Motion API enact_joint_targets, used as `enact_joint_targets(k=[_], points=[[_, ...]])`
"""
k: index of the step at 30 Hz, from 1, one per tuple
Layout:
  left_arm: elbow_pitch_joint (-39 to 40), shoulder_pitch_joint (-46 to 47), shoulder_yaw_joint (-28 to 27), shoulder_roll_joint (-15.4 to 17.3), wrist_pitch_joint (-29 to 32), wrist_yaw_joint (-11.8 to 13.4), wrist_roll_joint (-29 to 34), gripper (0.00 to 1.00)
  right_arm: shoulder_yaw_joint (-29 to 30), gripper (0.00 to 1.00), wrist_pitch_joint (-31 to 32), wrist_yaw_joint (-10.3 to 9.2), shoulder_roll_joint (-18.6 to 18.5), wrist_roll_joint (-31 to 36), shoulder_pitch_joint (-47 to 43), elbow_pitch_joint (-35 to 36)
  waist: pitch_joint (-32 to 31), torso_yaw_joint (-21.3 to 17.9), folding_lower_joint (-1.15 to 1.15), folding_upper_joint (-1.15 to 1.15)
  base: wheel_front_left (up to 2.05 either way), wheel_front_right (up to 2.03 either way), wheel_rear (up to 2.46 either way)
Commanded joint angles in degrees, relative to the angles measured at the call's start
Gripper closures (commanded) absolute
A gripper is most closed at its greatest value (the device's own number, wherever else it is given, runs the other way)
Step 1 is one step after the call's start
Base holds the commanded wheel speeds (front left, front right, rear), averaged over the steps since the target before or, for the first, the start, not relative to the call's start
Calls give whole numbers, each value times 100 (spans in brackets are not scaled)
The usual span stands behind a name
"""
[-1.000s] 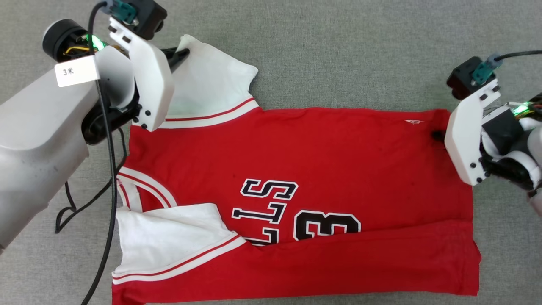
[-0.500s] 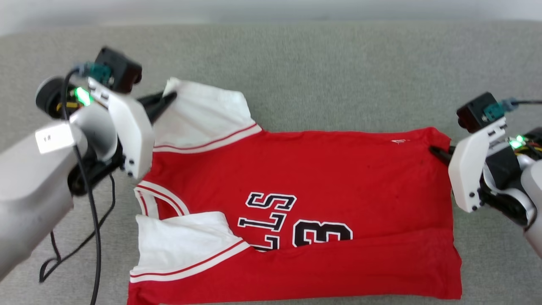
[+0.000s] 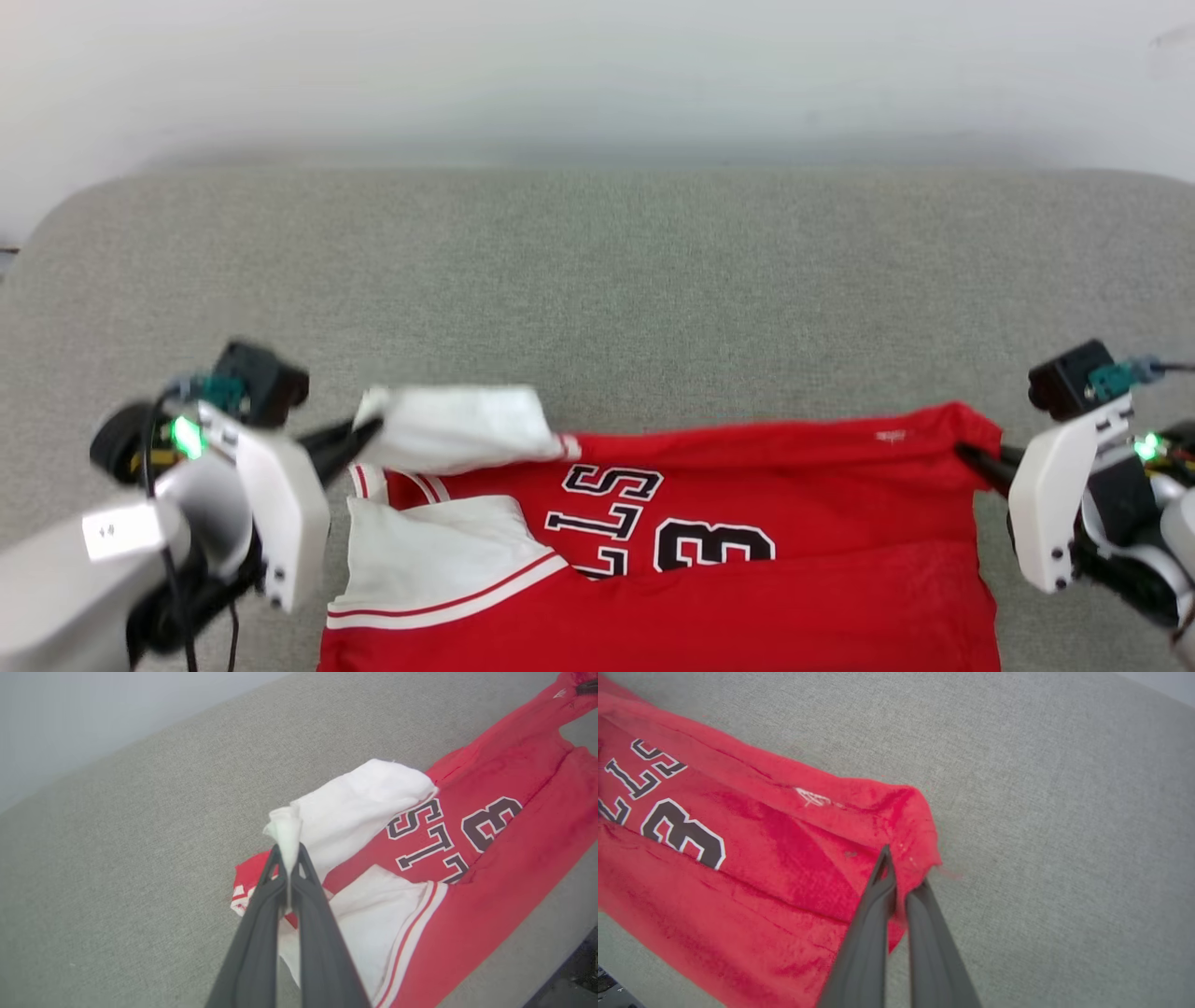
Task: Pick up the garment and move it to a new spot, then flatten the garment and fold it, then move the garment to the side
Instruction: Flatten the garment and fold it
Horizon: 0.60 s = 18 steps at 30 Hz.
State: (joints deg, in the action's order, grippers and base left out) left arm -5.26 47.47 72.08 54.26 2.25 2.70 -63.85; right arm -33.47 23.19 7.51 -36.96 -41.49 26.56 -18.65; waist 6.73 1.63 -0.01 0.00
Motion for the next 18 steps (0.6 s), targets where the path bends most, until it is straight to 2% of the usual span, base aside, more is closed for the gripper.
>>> enact_joint_targets(k=[1,9,13,18], points=[[124,-231,25,87,-52,91,-46,100,48,100,-34,-5,-24,-53,-185,55,-94,14,1,0,0,0,0],[593,-1257,72,363,-291,443,-357,100,337,100,-45,-6,-52,-149,-1021,352,-151,39,1,0,0,0,0],[486,-1603,88,296,-326,497,-401,100,503,100,-16,-6,-12,-155,-1348,496,-80,44,1,0,0,0,0],[117,-1824,90,83,-428,397,-505,100,614,100,89,-6,81,-51,-1651,533,53,47,1,0,0,0,0]])
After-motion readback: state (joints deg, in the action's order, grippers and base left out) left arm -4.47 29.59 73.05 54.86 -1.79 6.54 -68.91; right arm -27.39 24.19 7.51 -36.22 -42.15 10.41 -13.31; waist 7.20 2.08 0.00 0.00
